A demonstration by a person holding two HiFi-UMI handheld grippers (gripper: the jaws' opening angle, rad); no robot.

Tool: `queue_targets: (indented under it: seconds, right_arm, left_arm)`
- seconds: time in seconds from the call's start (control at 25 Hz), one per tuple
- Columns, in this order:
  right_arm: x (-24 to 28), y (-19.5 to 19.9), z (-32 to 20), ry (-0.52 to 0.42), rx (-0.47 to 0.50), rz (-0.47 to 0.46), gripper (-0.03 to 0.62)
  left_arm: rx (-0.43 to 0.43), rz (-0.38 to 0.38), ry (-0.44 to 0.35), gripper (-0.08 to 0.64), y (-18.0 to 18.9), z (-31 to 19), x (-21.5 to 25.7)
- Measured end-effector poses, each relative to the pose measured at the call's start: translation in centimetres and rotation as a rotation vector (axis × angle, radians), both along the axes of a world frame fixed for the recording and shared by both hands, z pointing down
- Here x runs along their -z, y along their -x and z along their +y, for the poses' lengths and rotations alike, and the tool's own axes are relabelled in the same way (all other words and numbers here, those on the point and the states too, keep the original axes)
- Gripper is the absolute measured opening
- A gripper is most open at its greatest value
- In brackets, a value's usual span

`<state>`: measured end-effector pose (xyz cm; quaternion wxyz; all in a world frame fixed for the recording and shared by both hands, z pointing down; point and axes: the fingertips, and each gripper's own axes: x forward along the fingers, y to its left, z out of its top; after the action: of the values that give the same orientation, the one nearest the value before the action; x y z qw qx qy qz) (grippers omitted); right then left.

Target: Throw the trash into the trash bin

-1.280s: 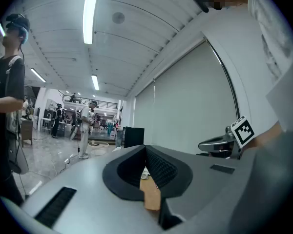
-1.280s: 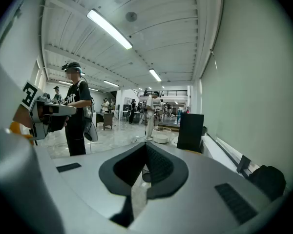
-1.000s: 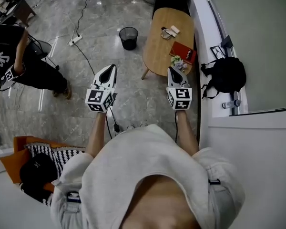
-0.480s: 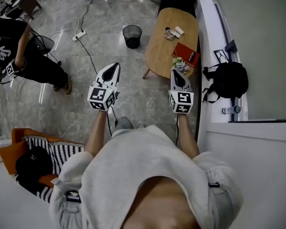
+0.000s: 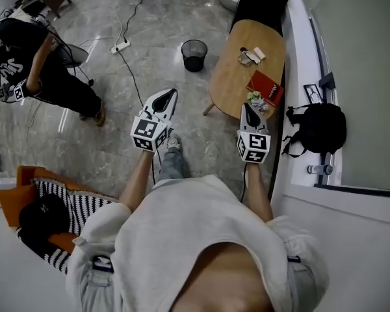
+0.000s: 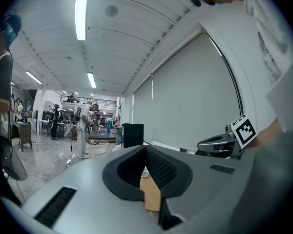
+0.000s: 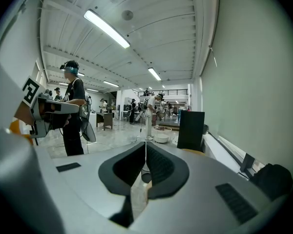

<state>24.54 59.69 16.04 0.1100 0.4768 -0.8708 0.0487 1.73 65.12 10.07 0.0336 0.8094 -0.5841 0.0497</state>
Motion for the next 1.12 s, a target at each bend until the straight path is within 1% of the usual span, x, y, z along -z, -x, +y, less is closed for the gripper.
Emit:
queue_targets:
  seconds: [0.16,0.28,0.52,0.72,0.84,1.0,1.12]
  right_arm:
    - [0.1,1.5,-3.2,-0.014,-0.002,0.011,0.031]
    - [0.1,3.2,-5.7,-0.012,-0.003,0.030,0.031]
    - [-0.1,8.1,-11.3,0.008,-0.002,0.074,0.031]
    - [0.3,11.9,-16.4,0.018,-0.017,0.074,0.031]
    - [0.1,14.6,-19.0,0.030,-0.025,0.082,0.031]
    - [0.2,18.3,-22.0,0.029,-0.021,0.093,0.031]
    - [0.3,20.4,-24.1,0.022,-0.035,0.095,0.031]
  left_arm:
    - [-0.004,0.009,-0.010,0.018,1.4,-3.0,-0.3]
    - [-0.010,0.024,-0.008,0.018,3.3,-5.4,-0.9]
    - [-0.010,0.031,-0.001,0.018,9.0,-10.9,-0.9]
    - [0.011,0.037,0.000,0.018,14.1,-15.5,-0.6]
    - [0.028,0.060,0.003,0.018,17.4,-17.9,-0.6]
    - [0.023,0.060,0.007,0.018,21.1,-21.0,-0.7]
    - [0.020,0.066,0.003,0.018,23.5,-23.0,-0.8]
